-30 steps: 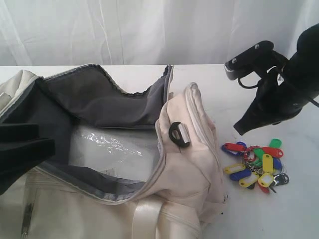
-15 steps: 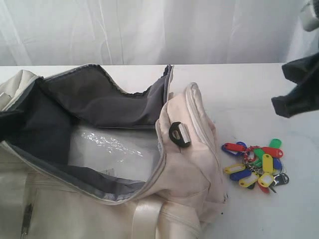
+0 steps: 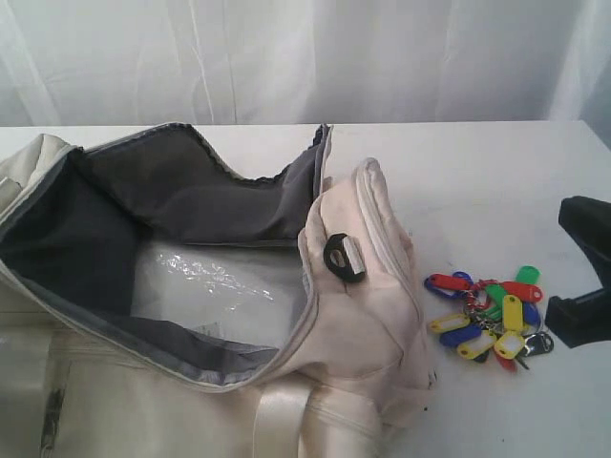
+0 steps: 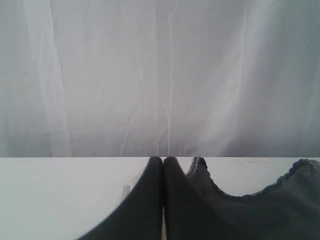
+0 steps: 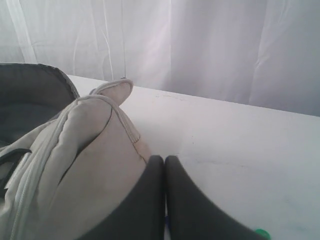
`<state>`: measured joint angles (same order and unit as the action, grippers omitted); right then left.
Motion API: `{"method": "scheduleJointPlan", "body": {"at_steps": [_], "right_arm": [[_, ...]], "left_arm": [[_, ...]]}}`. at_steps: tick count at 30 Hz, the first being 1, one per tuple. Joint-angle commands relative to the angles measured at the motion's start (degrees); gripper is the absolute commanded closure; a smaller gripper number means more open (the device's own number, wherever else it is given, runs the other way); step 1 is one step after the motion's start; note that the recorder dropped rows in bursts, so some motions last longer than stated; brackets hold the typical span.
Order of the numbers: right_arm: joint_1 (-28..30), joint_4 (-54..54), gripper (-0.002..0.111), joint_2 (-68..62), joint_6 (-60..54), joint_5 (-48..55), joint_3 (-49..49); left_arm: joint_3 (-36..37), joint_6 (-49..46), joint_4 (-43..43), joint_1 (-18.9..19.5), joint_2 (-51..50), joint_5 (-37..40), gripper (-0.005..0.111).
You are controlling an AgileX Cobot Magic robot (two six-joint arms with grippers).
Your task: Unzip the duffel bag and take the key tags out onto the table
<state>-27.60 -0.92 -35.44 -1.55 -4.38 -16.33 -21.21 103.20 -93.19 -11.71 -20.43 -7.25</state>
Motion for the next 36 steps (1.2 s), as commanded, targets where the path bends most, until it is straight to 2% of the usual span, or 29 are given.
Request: {"method": "scheduleJointPlan", "body": {"at_steps": [1,7,17,19,22,26,31,36], "right_arm": [[0.28,0.46,0.108,0.47,0.52,0.49,0.46],[0.28,0.46,0.108,0.47,0.52,0.38,0.46],[0.28,0.59,0.108,0.47,1.55,0.38,0.46],[0.28,0.59,0.108,0.47,1.55,0.38,0.46],[0.28,0.59,0.108,0.47,1.55,0.38,0.46],[0.28,0.59,0.108,0.47,1.55,0.38,0.46],[0.28,0.92,0.108,0.64,1.55,0.12,0.46],[0.28,0.92,0.108,0.64,1.55,0.51,0.46]], "left_arm": [[0.37,-0.04,-0.57,0.06,0.62,-3.11,0.107],[0.37,-0.04,-0.57,0.06,0.62,-6.67,0.107],[0.49,1.78,0.15,0.17,1.32,-7.38,0.107],[0.78,1.91,-3.0,1.45,4.1,-9.99,0.107],[2.84,2.68,-5.55,6.19,10.78,-12.63,0.107],[7.39,8.86,-5.45,10.97,20.43,-7.37,0.107],[9.17,14.0,-2.0,11.22,19.84,-1.7,0.107],[9.17,12.08,-1.99,11.22,19.76,-1.58,0.107]]}}
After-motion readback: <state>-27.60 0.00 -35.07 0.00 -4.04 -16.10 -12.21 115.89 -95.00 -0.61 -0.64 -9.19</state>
